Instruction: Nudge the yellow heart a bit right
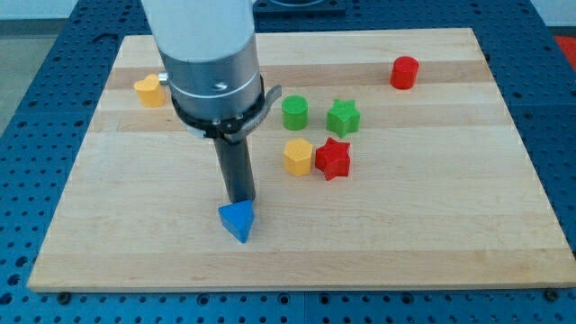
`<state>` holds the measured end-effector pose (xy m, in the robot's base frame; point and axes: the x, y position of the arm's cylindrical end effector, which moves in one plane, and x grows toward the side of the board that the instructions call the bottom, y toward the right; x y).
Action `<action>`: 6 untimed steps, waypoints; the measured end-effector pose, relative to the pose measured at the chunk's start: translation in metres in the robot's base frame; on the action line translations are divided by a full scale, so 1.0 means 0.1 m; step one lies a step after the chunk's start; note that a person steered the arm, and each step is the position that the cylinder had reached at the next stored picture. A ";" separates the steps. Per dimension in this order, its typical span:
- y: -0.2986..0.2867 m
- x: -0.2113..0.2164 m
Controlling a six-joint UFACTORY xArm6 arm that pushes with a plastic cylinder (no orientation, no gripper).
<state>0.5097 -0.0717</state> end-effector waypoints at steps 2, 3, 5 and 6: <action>-0.04 -0.32; -0.31 -0.31; -1.07 -0.43; -1.25 -0.63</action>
<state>0.4471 -0.1969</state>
